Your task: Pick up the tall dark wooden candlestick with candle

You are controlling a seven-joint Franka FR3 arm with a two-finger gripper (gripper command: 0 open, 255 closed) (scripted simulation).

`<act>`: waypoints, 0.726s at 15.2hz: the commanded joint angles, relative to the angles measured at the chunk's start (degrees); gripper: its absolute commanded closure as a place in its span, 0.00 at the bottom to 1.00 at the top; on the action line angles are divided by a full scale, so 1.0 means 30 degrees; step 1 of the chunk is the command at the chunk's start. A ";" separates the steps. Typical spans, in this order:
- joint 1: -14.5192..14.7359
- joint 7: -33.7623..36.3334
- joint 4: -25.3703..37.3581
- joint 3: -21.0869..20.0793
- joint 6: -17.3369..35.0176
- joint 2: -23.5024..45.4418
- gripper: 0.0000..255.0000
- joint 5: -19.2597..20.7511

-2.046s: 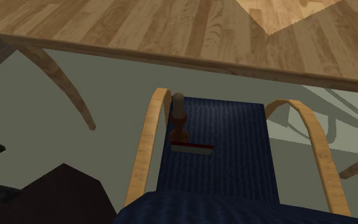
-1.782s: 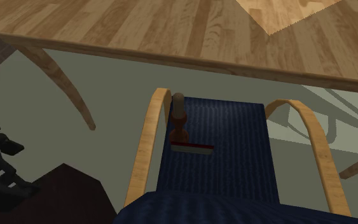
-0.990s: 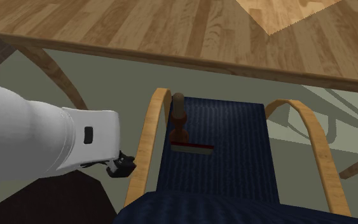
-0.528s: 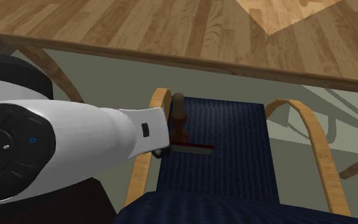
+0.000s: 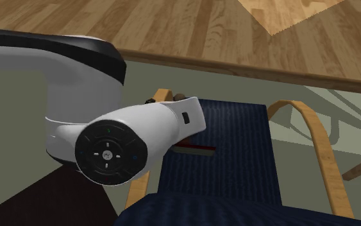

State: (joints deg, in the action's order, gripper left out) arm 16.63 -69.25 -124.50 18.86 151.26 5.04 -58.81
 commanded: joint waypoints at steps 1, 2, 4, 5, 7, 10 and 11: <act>-0.0146 -0.1310 0.0536 -0.0128 -0.0032 0.0745 0.00 -0.1388; -0.0184 -0.1646 0.0523 -0.0186 0.0037 0.0914 0.00 -0.1734; -0.0254 -0.2323 0.0511 -0.0293 0.0162 0.1261 0.00 -0.2432; -0.0292 -0.2663 0.0512 -0.0348 0.0219 0.1439 0.00 -0.2783; -0.0397 -0.3543 0.0532 -0.0497 0.0350 0.1906 0.00 -0.3689; -0.0408 -0.3499 0.0551 -0.0486 0.0326 0.1898 1.00 -0.3635; -0.0410 -0.3516 0.0556 -0.0490 0.0329 0.1911 1.00 -0.3654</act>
State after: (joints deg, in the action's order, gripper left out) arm 15.41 -79.69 -122.83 17.41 152.24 10.70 -69.67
